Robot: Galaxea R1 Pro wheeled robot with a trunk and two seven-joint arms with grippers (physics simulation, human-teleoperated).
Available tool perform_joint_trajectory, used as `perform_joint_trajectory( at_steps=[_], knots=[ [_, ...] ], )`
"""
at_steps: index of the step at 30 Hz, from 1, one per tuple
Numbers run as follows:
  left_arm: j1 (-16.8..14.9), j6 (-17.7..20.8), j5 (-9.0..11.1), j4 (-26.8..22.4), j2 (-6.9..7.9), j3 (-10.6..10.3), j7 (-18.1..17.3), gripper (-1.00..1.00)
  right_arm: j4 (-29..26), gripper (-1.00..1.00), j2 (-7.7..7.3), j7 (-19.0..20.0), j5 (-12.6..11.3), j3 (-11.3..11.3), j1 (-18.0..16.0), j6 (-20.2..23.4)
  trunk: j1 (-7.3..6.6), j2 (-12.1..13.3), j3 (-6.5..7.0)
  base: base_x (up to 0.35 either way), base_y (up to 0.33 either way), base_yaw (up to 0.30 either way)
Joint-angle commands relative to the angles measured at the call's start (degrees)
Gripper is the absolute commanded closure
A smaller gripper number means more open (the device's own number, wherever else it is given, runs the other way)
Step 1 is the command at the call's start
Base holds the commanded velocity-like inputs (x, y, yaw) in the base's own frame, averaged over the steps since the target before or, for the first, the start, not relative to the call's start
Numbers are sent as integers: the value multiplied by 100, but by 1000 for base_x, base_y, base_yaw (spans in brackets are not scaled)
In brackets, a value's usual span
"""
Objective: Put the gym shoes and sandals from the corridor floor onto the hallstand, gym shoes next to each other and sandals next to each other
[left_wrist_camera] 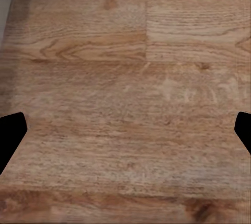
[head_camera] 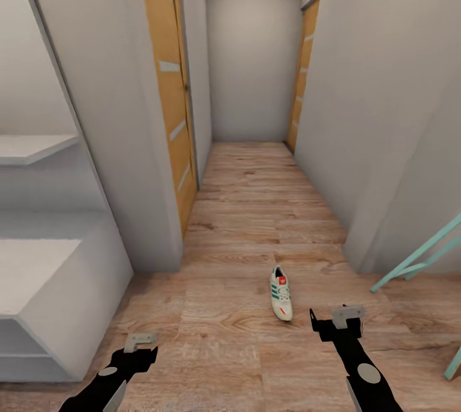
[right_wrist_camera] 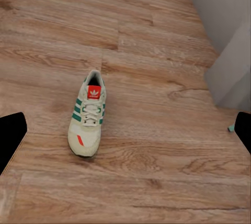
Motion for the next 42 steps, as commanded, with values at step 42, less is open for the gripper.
perform_joint_trajectory(
  at_steps=[42],
  knots=[
    [20,-9,11,-107,-2,22,-9,-100,-3,-100,1,3,56,-7,-1,-1,922,-1688,-875,0,0,122]
  ],
)
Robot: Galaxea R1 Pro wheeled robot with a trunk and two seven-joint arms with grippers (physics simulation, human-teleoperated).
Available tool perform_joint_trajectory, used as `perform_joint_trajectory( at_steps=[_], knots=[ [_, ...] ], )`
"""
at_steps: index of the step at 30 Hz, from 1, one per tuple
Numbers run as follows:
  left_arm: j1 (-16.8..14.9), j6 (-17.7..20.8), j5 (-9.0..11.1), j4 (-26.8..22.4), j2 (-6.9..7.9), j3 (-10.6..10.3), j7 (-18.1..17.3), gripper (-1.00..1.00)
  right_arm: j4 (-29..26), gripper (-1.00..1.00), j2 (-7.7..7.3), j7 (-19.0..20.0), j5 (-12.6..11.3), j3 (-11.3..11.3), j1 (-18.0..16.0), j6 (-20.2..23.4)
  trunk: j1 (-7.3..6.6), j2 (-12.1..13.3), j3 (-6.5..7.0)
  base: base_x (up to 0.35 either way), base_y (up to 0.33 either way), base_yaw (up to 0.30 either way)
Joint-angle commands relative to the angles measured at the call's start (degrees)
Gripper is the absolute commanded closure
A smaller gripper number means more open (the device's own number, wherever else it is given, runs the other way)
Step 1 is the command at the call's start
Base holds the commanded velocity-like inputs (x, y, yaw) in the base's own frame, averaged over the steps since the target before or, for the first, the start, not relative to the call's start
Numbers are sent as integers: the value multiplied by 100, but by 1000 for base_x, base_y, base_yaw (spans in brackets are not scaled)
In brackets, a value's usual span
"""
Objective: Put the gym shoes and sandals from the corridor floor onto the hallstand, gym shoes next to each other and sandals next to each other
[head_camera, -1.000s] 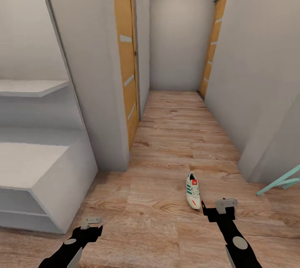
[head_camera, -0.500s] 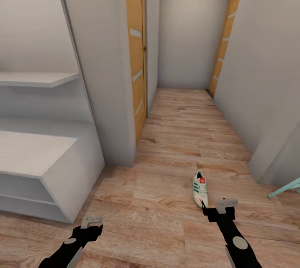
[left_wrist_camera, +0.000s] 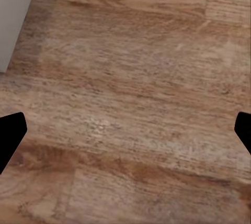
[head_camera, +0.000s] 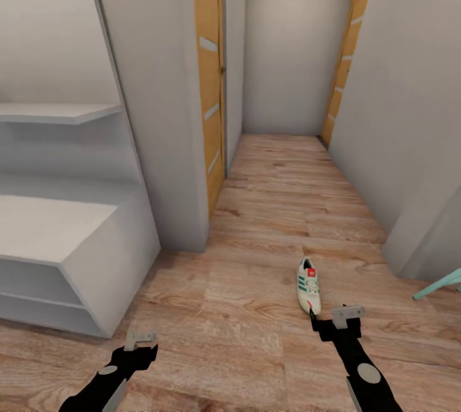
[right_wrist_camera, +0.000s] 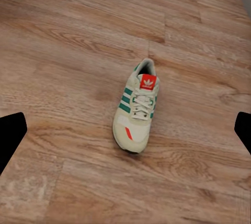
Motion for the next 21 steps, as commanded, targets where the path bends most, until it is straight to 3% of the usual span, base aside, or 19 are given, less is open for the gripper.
perform_joint_trajectory(
  at_steps=[1,15,21],
  knots=[
    [-3,-17,6,4,-1,14,-10,-100,-2,-100,1,3,57,-6,-2,-1,21,-43,-23,0,0,0],
    [-3,-17,5,3,-1,14,-8,-100,-2,-100,1,-5,57,-9,-2,-1,329,-605,-275,0,0,-5],
    [-6,-17,5,2,-1,14,-4,-100,-2,-100,1,-5,57,-11,-2,-1,417,-765,-346,0,0,-184]
  ],
)
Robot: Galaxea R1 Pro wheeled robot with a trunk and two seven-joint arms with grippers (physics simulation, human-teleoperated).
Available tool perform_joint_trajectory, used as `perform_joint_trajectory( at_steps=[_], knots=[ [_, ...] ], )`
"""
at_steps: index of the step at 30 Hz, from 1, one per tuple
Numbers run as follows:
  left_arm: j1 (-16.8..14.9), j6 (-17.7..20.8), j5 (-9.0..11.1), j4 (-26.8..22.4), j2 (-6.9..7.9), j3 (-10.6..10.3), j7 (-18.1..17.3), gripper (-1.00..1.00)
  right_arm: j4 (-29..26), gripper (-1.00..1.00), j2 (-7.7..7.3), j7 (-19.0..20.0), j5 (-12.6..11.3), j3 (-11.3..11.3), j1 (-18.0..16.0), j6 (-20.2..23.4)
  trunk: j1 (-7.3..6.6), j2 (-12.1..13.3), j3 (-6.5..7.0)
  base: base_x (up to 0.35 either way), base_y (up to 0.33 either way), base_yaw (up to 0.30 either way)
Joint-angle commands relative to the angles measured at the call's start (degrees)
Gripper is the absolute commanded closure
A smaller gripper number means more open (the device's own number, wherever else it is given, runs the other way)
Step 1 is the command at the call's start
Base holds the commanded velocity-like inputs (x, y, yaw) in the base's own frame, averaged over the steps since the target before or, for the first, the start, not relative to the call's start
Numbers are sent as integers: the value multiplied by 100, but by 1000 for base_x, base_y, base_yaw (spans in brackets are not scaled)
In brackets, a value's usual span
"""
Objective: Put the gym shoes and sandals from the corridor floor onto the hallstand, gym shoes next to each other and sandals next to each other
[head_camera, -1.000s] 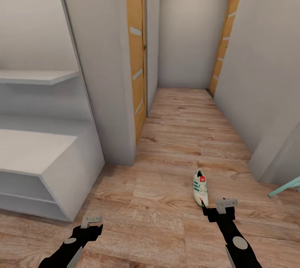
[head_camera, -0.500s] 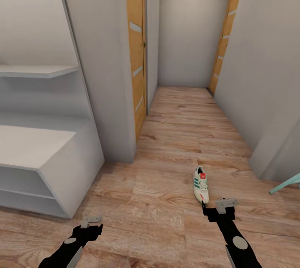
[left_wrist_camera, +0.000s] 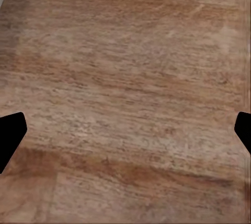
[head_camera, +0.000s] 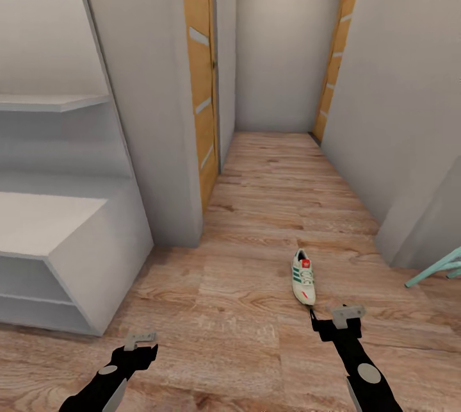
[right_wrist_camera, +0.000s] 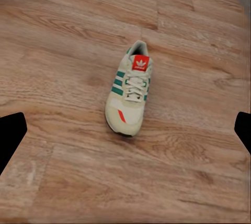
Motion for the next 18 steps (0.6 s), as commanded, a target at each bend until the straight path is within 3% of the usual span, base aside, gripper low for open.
perform_joint_trajectory(
  at_steps=[1,12,18],
  knots=[
    [-1,-16,6,1,0,13,-9,-100,0,-100,2,2,57,-5,-3,-1,-1,-2,-5,0,0,-266],
    [1,-39,-1,-4,-1,1,-14,-100,0,-100,2,2,57,-2,-3,-1,-1,-2,-5,10,1,-284],
    [-4,-33,-1,-10,6,10,-15,-100,0,-100,2,2,57,0,-3,-1,-1,-2,-5,195,50,-291]
  ],
)
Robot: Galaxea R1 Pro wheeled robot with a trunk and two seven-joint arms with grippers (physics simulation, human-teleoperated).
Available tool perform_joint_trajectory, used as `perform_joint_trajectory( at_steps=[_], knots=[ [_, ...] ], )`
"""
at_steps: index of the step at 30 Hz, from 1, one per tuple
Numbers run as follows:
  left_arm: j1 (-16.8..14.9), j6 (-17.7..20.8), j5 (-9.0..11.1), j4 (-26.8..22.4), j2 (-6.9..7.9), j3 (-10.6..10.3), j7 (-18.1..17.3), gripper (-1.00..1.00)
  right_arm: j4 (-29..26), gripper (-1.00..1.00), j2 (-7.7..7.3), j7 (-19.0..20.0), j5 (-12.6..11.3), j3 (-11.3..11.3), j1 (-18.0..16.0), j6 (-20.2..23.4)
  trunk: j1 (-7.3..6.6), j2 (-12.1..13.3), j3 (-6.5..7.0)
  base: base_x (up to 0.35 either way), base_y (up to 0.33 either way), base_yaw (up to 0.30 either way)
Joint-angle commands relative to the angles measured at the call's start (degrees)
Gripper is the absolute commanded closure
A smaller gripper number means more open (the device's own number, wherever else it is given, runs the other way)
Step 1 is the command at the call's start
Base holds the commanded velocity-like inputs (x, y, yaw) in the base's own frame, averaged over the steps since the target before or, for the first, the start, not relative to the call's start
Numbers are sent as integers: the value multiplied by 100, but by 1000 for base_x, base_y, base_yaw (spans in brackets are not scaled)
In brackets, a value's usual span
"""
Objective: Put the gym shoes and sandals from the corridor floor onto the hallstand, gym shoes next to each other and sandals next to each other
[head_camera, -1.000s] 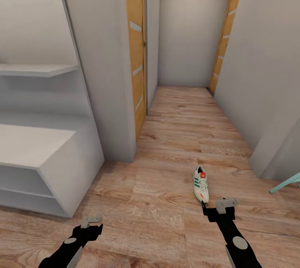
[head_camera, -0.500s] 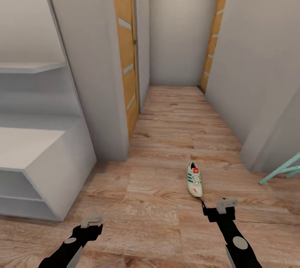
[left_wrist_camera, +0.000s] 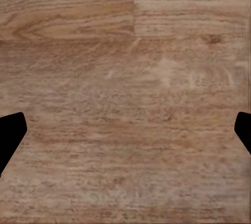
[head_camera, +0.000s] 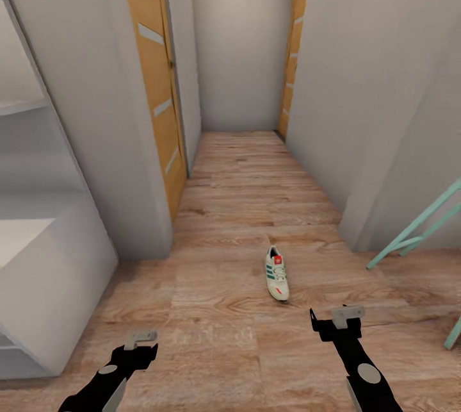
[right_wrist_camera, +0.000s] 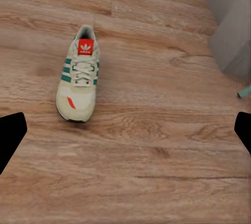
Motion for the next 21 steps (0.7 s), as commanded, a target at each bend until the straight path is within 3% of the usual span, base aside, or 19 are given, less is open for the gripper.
perform_joint_trajectory(
  at_steps=[1,9,21],
  knots=[
    [-2,-15,7,-5,0,14,-10,-100,0,-100,2,3,57,-6,-3,-1,1,-2,-5,272,78,-292],
    [3,-3,13,-101,2,21,-4,-100,1,-100,2,-9,58,-12,-3,-1,1,-2,-5,307,103,-214],
    [12,-1,13,-152,-6,17,-3,-100,0,-100,18,-12,57,-8,-3,-1,1,-2,-5,297,190,-29]
  ],
)
